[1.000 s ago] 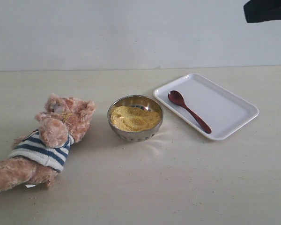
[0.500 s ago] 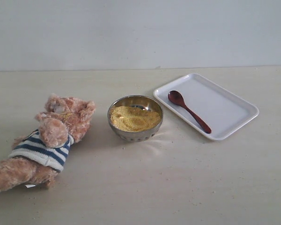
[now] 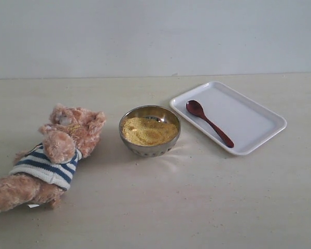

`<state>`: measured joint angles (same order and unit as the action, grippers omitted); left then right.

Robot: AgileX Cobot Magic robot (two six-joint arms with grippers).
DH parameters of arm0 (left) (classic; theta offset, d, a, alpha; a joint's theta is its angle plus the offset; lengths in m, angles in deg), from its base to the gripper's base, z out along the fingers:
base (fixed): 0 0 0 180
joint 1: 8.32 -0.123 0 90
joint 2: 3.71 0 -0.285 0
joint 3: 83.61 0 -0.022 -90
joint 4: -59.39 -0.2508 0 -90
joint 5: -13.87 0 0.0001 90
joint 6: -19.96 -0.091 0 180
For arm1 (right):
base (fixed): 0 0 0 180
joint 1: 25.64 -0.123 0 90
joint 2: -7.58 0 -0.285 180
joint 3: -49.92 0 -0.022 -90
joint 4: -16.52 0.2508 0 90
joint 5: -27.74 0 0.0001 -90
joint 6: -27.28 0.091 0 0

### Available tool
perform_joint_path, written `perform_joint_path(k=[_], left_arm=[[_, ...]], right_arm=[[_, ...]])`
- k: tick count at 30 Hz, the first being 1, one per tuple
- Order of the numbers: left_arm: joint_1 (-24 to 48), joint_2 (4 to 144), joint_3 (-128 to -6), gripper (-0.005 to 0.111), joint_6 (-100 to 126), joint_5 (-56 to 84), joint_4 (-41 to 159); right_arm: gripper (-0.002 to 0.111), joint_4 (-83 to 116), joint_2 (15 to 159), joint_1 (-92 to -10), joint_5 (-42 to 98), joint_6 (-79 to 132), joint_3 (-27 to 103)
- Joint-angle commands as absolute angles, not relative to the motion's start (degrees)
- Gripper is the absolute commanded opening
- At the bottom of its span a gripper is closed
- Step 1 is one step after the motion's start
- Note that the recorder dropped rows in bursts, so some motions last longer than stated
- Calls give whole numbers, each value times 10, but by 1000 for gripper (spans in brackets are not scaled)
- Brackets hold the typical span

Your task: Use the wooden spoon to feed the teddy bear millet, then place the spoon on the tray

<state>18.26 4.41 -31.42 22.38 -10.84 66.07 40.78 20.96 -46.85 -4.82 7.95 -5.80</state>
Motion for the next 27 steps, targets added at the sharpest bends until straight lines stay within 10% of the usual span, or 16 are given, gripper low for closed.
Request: perform_joint_path(k=[1, 27], left_arm=[[181, 42, -314, 5, 229, -94, 660], [179, 41, -64, 5, 229, 82, 658]], right_arm=[[0, 404, 206, -467, -40, 80, -61], [0, 296, 154, -467, 113, 90, -273]])
